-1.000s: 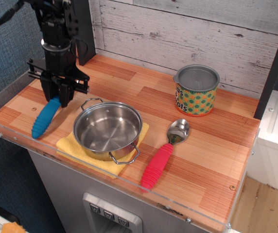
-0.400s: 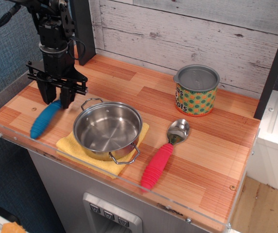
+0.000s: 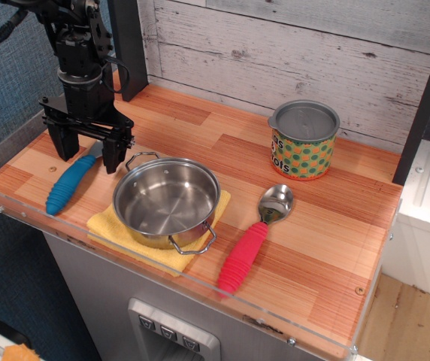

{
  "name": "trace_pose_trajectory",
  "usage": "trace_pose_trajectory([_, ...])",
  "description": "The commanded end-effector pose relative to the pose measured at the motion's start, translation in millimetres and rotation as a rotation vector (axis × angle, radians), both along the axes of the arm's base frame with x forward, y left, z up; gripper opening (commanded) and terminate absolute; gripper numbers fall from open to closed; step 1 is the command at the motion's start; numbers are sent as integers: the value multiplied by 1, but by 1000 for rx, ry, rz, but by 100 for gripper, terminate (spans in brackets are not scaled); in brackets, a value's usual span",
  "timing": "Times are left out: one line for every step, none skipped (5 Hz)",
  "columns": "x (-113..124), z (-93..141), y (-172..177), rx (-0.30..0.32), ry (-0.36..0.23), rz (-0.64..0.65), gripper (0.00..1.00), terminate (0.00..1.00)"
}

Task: Move the fork to the left side of the pot.

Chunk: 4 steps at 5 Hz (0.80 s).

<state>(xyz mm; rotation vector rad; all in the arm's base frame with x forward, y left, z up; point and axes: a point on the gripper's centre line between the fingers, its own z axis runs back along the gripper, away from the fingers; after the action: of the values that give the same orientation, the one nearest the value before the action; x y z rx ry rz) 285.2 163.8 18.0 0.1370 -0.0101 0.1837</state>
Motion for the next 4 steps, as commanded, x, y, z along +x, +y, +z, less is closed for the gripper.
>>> trace_pose_trajectory([-3,49,2,57,-63,71,100,0])
trace_pose_trajectory([1,74,-2,88,-77,128,100,0])
trace_pose_trajectory([9,88,-17,67,-115,170,100,0])
trace_pose_trajectory([21,94,-40,33,-129,189,100,0])
